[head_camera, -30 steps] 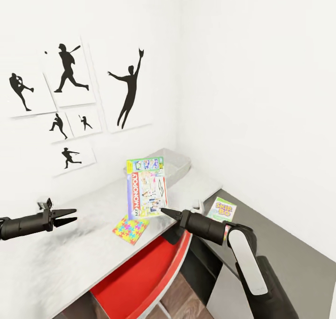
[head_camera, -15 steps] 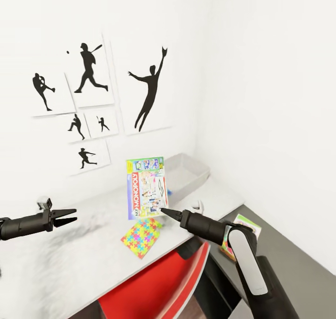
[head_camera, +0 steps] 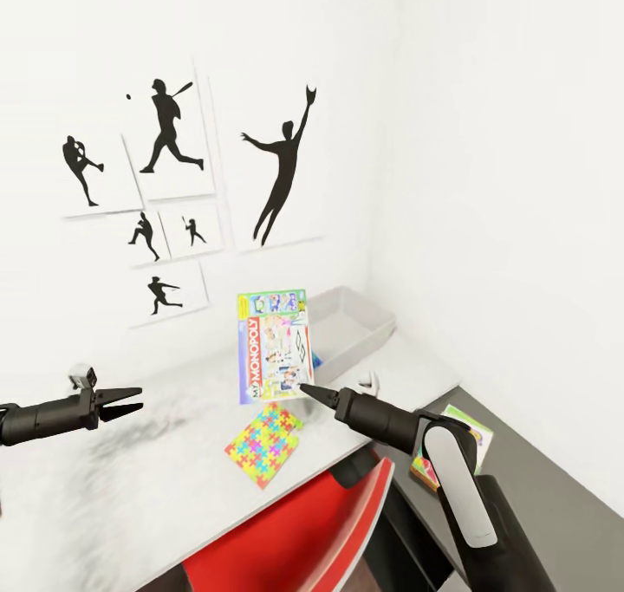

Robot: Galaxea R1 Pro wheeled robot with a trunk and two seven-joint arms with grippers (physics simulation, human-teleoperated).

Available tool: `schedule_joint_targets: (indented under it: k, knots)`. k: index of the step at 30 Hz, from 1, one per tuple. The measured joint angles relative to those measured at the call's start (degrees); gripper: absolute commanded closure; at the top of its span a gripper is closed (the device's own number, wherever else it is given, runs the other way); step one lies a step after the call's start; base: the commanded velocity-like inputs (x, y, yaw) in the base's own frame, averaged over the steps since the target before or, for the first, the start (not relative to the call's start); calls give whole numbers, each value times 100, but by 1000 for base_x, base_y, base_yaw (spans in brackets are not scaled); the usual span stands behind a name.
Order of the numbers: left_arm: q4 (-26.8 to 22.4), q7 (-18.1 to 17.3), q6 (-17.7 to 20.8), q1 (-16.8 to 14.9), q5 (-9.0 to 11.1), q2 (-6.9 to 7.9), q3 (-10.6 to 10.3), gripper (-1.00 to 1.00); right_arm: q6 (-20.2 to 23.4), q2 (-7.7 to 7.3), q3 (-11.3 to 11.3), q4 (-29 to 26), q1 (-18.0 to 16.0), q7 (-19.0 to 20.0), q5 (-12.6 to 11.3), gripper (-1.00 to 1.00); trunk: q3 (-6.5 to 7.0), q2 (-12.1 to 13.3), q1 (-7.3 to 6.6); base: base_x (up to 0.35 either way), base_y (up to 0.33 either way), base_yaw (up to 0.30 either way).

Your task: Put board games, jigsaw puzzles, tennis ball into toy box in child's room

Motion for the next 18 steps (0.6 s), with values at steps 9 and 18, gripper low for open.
schedule_joint_targets:
  k: [9,18]
  knots:
    - [0,0,0,2,-6,0,-3,-100,-2,0,8,-8,0,-3,21,100,0,1,2,93,0,103]
    - [0,0,-8,4,-3,0,0,-100,-2,0,81,-13,0,17,44,100,0,1,0,153,0,246]
